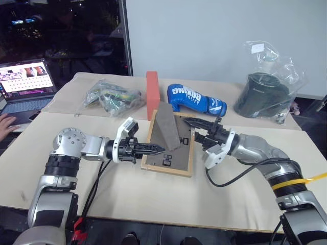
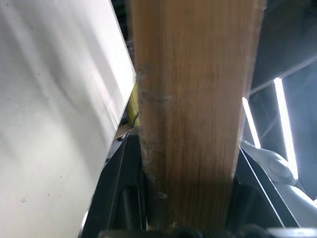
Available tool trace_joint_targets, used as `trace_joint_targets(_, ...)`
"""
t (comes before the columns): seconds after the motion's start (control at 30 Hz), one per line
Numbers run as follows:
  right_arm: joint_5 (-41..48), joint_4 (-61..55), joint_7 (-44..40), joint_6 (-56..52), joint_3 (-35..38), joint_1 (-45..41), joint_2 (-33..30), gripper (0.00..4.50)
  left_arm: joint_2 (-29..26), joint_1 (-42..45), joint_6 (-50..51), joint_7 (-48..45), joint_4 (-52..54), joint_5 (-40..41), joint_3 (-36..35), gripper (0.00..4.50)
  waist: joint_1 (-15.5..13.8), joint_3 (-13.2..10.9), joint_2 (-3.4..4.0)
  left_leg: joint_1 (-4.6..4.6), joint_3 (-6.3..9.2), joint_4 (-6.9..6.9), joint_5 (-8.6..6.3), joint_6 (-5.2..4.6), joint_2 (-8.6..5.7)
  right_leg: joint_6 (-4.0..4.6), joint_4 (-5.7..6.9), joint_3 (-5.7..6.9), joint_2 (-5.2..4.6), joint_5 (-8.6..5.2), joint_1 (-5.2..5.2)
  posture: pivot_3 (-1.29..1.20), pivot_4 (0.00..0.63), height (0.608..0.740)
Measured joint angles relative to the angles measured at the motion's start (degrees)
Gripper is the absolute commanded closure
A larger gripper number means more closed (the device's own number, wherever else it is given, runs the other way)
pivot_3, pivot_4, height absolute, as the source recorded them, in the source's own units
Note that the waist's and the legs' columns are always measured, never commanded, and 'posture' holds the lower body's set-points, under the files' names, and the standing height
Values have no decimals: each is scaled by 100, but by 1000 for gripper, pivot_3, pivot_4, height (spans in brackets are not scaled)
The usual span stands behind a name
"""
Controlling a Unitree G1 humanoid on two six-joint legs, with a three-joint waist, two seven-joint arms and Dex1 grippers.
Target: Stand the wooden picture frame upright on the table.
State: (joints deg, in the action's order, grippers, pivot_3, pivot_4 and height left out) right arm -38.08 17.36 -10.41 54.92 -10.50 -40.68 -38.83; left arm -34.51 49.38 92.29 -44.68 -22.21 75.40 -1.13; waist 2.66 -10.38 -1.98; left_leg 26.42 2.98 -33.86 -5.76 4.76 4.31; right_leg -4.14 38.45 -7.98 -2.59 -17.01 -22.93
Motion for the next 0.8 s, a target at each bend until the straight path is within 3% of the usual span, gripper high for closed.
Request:
trace_joint_targets(0.07, 2, 0, 3, 9, -10, 2, 0, 2970, -1, -32, -23, -145, 96, -116, -23, 2259, 2, 0, 0, 0, 0, 0, 0, 0, 0, 0, 1, 0, 0, 0, 0, 0, 150, 714)
trace_joint_targets(0.1, 11, 10, 2, 10, -17, 23, 0, 2979, -5, -46, -81, -176, 184, -142, -52, 2178, 1, -1, -1, 0, 1, 0, 1, 1, 0, 0, 1, 0, 0, 0, 1, 0, 150, 714)
trace_joint_targets(0.13, 20, 16, -13, 21, -58, 66, 3, 3228, -77, -71, -208, -338, 391, -213, -115, 1683, 3, -1, -2, 0, 1, 1, 1, 2, 0, 1, 1, 0, 0, 0, 0, 0, 150, 714)
trace_joint_targets(0.3, 187, 62, -12, 21, -50, 79, -34, 3266, -518, -240, -616, -1033, 931, -548, -148, 7, 12, -2, 0, -8, 1, 1, 3, 4, 1, 1, 7, 0, 0, 0, 6, 0, 150, 714)
trace_joint_targets(0.4, 477, 151, -165, 15, -65, 73, -55, 3266, -1097, -373, -1184, -1585, 1173, -946, -187, 0, 47, -4, 0, -8, 0, 3, 4, 3, 1, 2, 8, 0, 0, 0, 3, 0, 150, 714)
trace_joint_targets(0.53, 1715, 536, -1066, -382, -203, 47, -15, 3266, -1736, -1076, -3051, -2208, 1923, -1991, -570, 0, 97, -5, 1, -24, 0, 5, 4, 2, 2, 5, 0, 0, -2, -1, 29, 0, 150, 714)
trace_joint_targets(0.6, 2711, 718, -1880, -1018, -225, 57, 176, 3266, -1763, -1590, -4243, -2430, 2316, -2572, -773, 0, 110, -6, -1, -38, -1, 4, 3, 1, 5, 8, -10, 6, -1, 0, 54, 0, 150, 714)
trace_joint_targets(0.67, 4129, 758, -3107, -2540, -170, 33, 529, 3266, -1915, -2208, -5281, -2662, 2663, -3230, -799, 0, 129, -8, 1, -43, 4, 3, 3, -1, 9, 9, -14, 17, -1, 1, 65, 0, 150, 714)
trace_joint_targets(0.8, 5338, 733, -3974, -4706, -4, -68, 857, 3267, -1632, -2470, -5838, -2518, 2817, -3501, -879, 0, 100, -15, 6, -29, 16, -3, 5, -4, 9, 9, -10, 35, -1, 0, 57, 0, 150, 714)
